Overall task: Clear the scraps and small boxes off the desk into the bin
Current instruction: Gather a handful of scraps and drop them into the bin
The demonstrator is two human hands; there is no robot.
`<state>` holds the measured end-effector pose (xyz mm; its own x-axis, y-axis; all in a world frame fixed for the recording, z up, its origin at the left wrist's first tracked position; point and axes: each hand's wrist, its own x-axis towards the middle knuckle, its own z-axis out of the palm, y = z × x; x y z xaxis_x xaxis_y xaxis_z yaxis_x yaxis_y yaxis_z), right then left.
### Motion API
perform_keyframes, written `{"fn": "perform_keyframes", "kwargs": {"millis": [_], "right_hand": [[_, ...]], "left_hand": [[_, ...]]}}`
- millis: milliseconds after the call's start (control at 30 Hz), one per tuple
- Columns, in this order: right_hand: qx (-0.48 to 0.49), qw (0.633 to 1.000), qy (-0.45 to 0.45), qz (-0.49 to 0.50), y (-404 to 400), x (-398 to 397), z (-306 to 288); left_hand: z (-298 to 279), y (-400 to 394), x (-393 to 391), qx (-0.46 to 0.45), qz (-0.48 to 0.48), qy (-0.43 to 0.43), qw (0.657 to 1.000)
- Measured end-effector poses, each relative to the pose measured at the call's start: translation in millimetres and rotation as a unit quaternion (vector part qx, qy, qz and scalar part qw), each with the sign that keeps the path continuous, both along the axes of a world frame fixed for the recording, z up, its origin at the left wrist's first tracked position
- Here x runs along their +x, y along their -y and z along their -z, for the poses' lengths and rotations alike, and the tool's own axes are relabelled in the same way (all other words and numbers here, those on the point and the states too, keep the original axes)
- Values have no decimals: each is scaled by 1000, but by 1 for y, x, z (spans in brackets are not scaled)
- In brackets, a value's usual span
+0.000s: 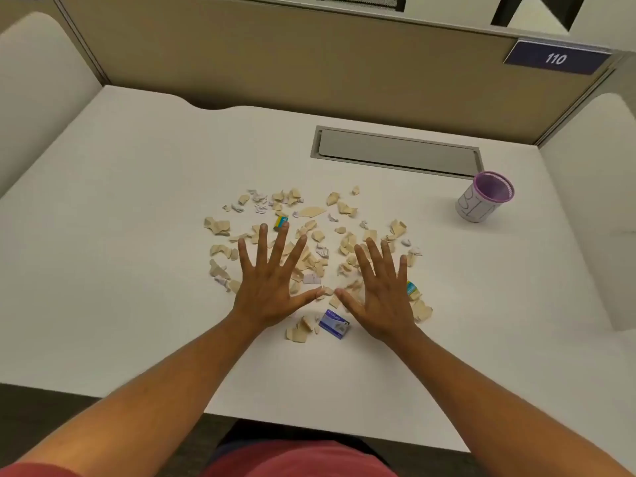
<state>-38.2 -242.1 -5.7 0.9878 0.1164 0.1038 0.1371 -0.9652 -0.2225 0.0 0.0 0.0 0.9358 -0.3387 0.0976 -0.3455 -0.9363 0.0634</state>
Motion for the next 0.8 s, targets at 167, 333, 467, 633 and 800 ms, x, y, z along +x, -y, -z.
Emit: {"fn": "perform_keyframes", "kwargs": {"millis": [167,333,467,633,800], "right_hand": [[77,996,-51,21,6,18,5],[41,990,-125,45,3,56,1],[24,978,-191,85,-9,64,11],[32,981,-181,65,-31,39,21],[81,988,-115,60,-40,23,10]], "left_hand": [[18,-7,9,-33,-6,-55,998],[29,-5,31,-40,30,-107,993],[39,4,43,-27,48,-147,988],[55,8,36,-37,98,-152,983],[48,-9,32,-90,124,-104,983]]}}
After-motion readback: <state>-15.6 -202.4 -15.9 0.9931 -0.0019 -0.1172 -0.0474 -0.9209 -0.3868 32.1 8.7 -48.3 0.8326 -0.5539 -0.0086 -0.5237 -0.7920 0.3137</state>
